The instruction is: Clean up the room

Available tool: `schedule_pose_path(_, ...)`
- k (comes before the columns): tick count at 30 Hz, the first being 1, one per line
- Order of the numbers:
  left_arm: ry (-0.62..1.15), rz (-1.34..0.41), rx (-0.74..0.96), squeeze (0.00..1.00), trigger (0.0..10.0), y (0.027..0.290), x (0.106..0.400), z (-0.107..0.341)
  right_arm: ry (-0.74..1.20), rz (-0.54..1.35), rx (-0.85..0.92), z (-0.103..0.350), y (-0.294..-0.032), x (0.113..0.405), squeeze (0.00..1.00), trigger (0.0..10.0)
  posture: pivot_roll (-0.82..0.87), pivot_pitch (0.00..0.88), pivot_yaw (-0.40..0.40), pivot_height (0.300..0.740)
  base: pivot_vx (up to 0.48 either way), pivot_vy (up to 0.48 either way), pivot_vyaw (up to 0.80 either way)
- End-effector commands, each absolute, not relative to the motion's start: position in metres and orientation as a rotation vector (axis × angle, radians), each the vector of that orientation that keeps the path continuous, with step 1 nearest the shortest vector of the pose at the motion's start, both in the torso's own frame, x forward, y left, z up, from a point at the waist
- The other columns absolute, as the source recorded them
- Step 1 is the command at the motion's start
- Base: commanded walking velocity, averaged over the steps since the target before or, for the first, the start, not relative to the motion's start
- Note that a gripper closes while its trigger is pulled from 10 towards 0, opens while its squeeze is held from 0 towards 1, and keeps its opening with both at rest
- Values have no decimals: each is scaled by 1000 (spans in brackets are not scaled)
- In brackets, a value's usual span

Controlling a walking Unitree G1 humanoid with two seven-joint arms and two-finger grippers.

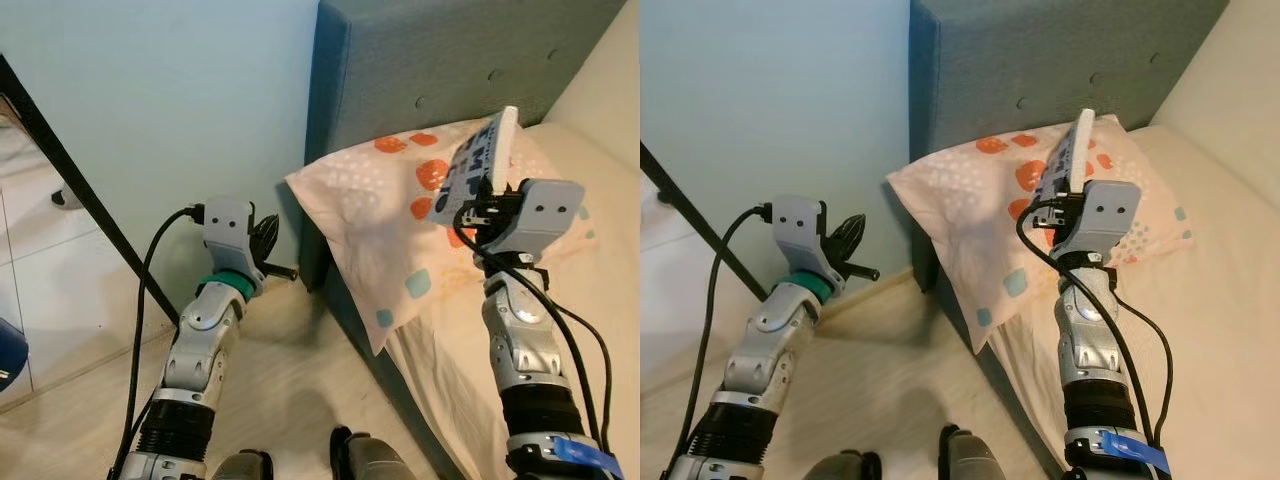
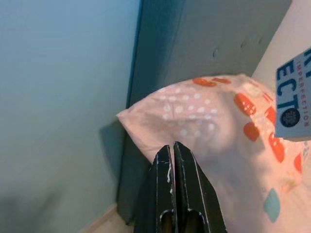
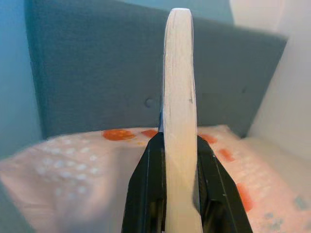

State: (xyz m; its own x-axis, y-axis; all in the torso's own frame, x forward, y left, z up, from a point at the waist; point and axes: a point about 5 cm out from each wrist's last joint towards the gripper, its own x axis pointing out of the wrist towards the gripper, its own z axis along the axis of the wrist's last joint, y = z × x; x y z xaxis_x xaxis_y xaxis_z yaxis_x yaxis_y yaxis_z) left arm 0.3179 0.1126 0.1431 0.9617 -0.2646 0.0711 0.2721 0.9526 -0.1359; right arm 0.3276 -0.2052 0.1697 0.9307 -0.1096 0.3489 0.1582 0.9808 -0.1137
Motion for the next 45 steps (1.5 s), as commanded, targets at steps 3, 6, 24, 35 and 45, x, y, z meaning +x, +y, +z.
schedule_pose_path(3,-31,-279,-169,0,10000,114,317,144,-273,-245,-335,158,-234,325,0,10000,-61,99,7,740,0,0,0)
schedule_pose_path(6,-23,-276,-159,0,10000,117,317,143,-194,-229,-433,147,-241,326,0,10000,-60,107,14,740,0,0,0)
schedule_pose_path(24,26,-247,-92,0,10000,142,311,145,20,-361,-795,135,-281,327,0,10000,-12,171,54,740,0,0,0)
schedule_pose_path(35,41,-245,-76,0,10000,148,310,146,3,-554,-927,169,-331,320,0,10000,-10,180,65,740,0,0,0)
schedule_pose_path(45,52,-239,-71,0,10000,148,310,146,91,-614,-938,161,-333,322,0,10000,-11,178,63,740,0,0,0)
